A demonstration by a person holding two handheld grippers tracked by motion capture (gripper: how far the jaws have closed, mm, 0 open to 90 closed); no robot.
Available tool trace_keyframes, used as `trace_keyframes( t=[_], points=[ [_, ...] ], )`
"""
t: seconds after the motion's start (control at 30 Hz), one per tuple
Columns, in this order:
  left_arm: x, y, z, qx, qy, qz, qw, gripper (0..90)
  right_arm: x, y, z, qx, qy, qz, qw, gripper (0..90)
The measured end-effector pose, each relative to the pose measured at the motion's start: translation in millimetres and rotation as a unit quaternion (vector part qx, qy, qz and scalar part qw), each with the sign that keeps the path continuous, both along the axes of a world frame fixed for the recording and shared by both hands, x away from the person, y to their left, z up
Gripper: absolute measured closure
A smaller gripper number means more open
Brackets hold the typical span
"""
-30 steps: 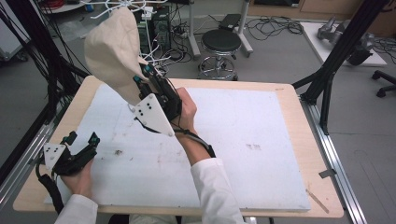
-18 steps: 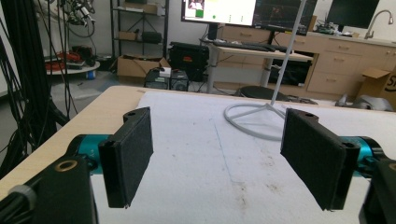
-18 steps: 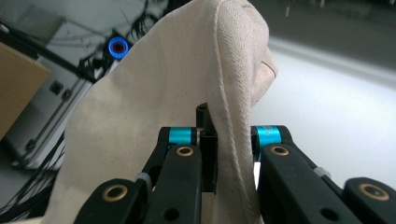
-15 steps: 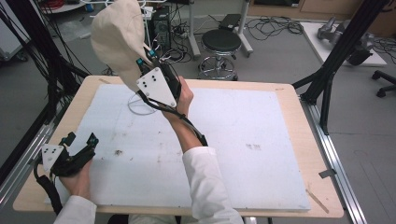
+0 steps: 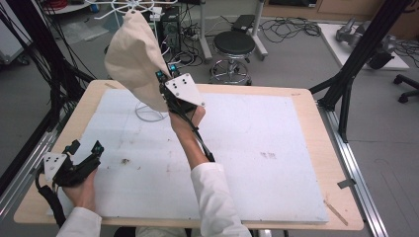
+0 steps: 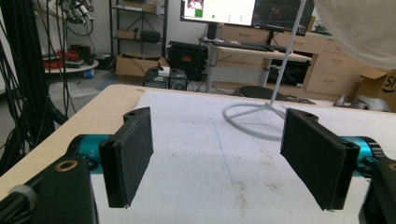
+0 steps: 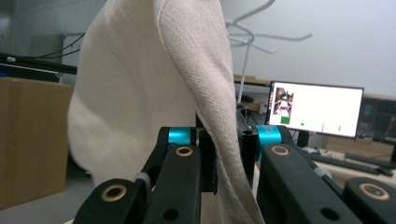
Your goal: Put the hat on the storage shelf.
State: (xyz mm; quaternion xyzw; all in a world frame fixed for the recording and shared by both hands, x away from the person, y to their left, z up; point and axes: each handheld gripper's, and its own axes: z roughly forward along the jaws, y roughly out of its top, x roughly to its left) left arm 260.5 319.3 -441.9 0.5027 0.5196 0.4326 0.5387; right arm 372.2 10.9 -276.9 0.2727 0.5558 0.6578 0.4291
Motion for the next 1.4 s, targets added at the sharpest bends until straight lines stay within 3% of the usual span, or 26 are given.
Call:
trace_keyframes(
  t=[0.13, 0.27, 0.33, 0.4, 0.5, 0.73, 1.07, 1.4],
  points=[
    [0.2, -0.6, 0.0, -0.001, -0.001, -0.001, 1.0000, 25.4, 0.6, -0.5, -5.7, 0.005, 0.011, 0.005, 0.9999, 77.5],
    [0.2, -0.5, -0.1, -0.001, 0.000, -0.002, 1.0000, 25.4, 1.6, -3.6, -8.9, 0.000, 0.027, 0.014, 0.9995, 61.3],
    [0.5, -0.8, -0.1, -0.002, 0.000, -0.002, 1.0000, 25.4, 2.2, -4.7, -9.1, 0.000, 0.028, 0.012, 0.9995, 60.2],
    [0.6, -1.0, -0.1, -0.002, 0.000, -0.003, 1.0000, 25.4, 3.4, -7.2, -9.1, 0.003, 0.034, 0.010, 0.9994, 52.4],
    [0.7, -1.1, -0.1, -0.001, 0.000, -0.003, 1.0000, 25.4, 5.8, -12.5, -9.4, 0.019, 0.054, 0.013, 0.9983, 36.4],
    [0.8, -1.1, -0.1, 0.001, 0.000, -0.002, 1.0000, 25.4, 6.2, -29.1, -11.1, 0.037, 0.065, 0.004, 0.9972, 21.2],
    [0.9, -2.0, 0.3, 0.002, -0.002, -0.001, 1.0000, 25.4, -6.3, -55.5, -1.4, 0.047, 0.055, 0.000, 0.9974, 12.9],
    [2.9, -5.4, 0.7, 0.006, -0.004, -0.004, 1.0000, 25.4, -29.7, -95.5, 8.0, 0.030, 0.022, -0.023, 0.9990, 11.9]
  ],
)
